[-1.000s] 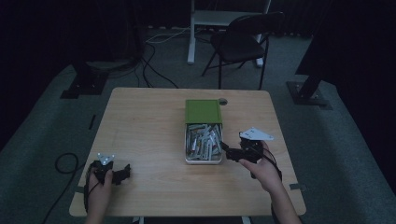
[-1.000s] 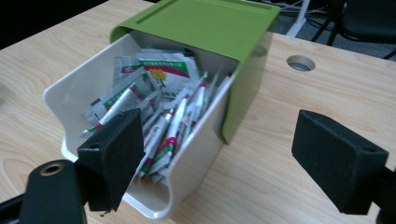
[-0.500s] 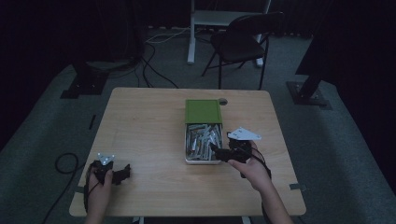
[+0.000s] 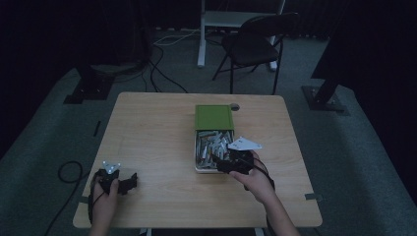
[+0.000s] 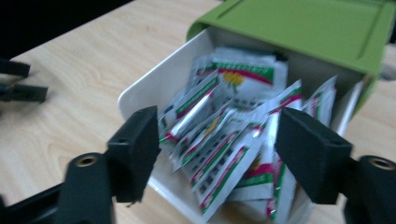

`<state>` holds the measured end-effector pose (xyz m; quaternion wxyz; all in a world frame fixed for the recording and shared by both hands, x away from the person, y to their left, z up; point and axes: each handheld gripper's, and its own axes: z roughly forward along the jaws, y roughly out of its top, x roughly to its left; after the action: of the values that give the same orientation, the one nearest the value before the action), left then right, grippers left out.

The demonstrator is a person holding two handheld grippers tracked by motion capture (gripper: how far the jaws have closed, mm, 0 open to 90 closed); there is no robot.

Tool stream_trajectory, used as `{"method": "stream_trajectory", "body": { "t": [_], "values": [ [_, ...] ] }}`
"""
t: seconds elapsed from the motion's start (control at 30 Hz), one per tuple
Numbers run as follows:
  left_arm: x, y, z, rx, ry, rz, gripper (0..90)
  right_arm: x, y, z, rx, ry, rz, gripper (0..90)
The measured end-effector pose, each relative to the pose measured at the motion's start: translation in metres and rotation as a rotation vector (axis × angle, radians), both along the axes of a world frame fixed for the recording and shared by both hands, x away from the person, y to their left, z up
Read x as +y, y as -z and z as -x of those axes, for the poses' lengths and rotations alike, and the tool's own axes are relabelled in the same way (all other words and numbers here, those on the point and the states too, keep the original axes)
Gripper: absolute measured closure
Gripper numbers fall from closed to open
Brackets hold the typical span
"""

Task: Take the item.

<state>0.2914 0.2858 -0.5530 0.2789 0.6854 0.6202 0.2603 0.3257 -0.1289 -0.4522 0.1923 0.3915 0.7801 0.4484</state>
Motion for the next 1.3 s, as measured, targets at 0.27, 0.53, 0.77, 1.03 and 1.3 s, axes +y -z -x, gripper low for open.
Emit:
{"method": "stream_trajectory", "body": {
  "t": [0.27, 0.53, 0.77, 1.03, 1.3],
  "values": [
    [0.000, 0.000, 0.000, 0.000, 0.000, 0.000, 9.6, 0.009, 0.010, -0.001, 0.015, -0.034, 0.006, 45.8],
    [0.000, 0.000, 0.000, 0.001, 0.000, 0.000, 9.5, 0.016, 0.022, -0.004, 0.037, -0.044, 0.023, 52.9],
    [0.000, 0.000, 0.000, 0.001, 0.000, 0.000, 9.6, 0.021, 0.030, -0.007, 0.054, -0.047, 0.037, 56.1],
    [0.000, 0.000, 0.000, 0.001, 0.000, 0.000, 9.6, 0.023, 0.037, -0.010, 0.090, -0.034, 0.028, 61.4],
    [0.000, 0.000, 0.000, 0.002, 0.000, 0.000, 9.6, 0.024, 0.042, -0.012, 0.107, 0.007, 0.004, 69.5]
  ]
}}
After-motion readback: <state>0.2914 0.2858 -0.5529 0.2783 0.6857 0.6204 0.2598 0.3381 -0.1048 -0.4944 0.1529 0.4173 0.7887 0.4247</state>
